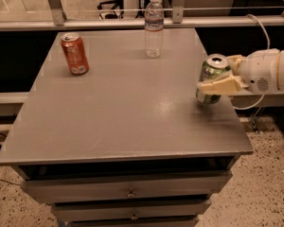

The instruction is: Pick green can

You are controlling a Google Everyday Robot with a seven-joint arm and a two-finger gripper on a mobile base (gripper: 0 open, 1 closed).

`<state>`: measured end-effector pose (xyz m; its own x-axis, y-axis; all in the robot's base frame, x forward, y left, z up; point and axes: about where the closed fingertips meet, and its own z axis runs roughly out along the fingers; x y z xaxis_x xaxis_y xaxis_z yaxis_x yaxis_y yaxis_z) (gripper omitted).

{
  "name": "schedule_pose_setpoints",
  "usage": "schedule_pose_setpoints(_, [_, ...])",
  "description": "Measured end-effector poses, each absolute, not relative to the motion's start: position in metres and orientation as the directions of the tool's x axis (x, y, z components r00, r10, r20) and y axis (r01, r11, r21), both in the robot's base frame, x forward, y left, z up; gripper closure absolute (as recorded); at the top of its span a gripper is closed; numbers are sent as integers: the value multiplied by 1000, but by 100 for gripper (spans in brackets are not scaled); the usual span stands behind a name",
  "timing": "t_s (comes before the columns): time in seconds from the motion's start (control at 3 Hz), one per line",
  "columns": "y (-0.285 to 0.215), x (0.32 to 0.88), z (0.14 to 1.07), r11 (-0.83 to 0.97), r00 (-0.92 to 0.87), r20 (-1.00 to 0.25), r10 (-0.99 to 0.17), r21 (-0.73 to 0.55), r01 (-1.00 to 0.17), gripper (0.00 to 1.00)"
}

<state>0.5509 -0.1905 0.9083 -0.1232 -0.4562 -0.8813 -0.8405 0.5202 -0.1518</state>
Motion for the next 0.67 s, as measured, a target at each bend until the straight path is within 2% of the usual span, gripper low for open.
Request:
schedule_pose_setpoints(0.33, [-187, 555, 946, 509, -71, -881, -469, -204, -836, 100])
schedule_pose_setpoints(0.67, [-187, 555, 946, 509, -71, -881, -469, -204, -836, 100])
